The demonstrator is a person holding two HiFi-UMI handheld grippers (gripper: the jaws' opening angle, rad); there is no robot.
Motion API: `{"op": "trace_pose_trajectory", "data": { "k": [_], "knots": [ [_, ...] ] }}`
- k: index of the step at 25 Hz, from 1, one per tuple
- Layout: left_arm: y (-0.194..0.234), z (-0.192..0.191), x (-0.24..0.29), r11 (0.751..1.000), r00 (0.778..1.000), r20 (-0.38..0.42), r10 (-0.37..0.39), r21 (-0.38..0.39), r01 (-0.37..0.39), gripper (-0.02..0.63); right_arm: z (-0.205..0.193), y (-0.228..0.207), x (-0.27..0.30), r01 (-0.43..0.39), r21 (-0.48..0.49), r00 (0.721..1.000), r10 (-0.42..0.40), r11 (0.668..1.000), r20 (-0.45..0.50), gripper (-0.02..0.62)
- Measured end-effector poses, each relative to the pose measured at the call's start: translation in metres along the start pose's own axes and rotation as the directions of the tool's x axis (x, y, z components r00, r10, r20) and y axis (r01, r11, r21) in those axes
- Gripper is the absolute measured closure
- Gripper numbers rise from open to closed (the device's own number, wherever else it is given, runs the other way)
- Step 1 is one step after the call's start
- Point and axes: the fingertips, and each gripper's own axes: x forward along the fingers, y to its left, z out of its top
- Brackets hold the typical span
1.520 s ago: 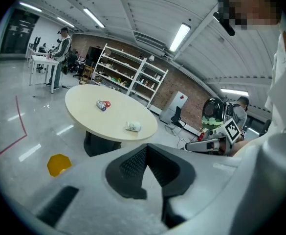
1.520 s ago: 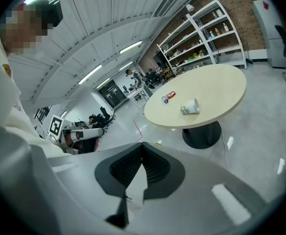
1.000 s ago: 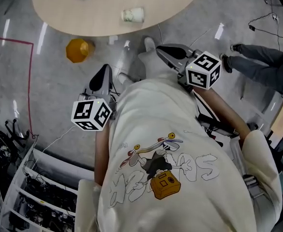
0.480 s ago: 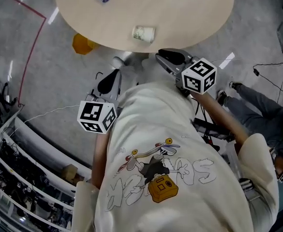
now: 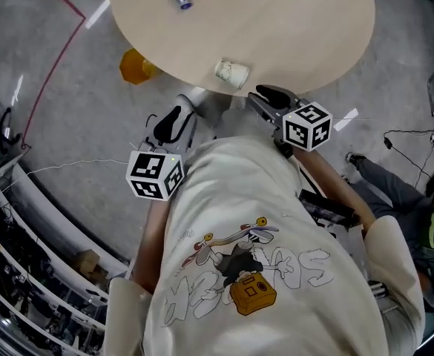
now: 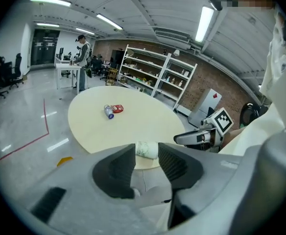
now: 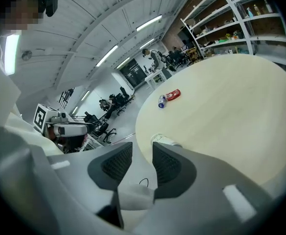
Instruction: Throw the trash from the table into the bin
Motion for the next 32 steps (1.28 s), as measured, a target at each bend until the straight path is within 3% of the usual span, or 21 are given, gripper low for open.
{"op": "trace_pose_trajectory", "data": {
  "k": [6,10,13,18,26,32],
  "knots": [
    [-0.012,0.002,0.035,0.995,0.999,-0.035,0.027,0.094,-0.024,0.342,-0.009,-0.025,-0.010,0.000,0.063,1.000,0.002,0.998,-0.030,0.446],
    [-0.017,-0.006,0.071,0.976,0.994,-0.062,0.092,0.203,-0.078,0.207,-0.012,-0.028,-0.022,0.011,0.013,0.999,-0.011,1.000,-0.036,0.446],
    [-0.021,-0.008,0.109,0.954,0.989,-0.054,0.138,0.276,-0.118,0.159,-0.012,-0.038,-0.029,0.008,-0.039,0.999,-0.010,0.999,-0.040,0.445],
    [-0.030,-0.016,0.158,0.925,0.980,-0.113,0.165,0.363,-0.113,0.155,-0.004,-0.053,-0.043,0.034,-0.055,0.999,-0.035,0.998,-0.009,0.445],
    [-0.024,-0.040,0.206,0.903,0.951,-0.224,0.214,0.416,-0.105,0.155,0.004,-0.072,-0.057,0.077,-0.055,0.996,-0.074,0.996,0.049,0.445],
    [-0.015,-0.048,0.210,0.887,0.945,-0.230,0.233,0.448,-0.110,0.244,0.002,-0.076,-0.057,0.097,-0.040,0.994,-0.095,0.994,0.059,0.446]
  ]
}}
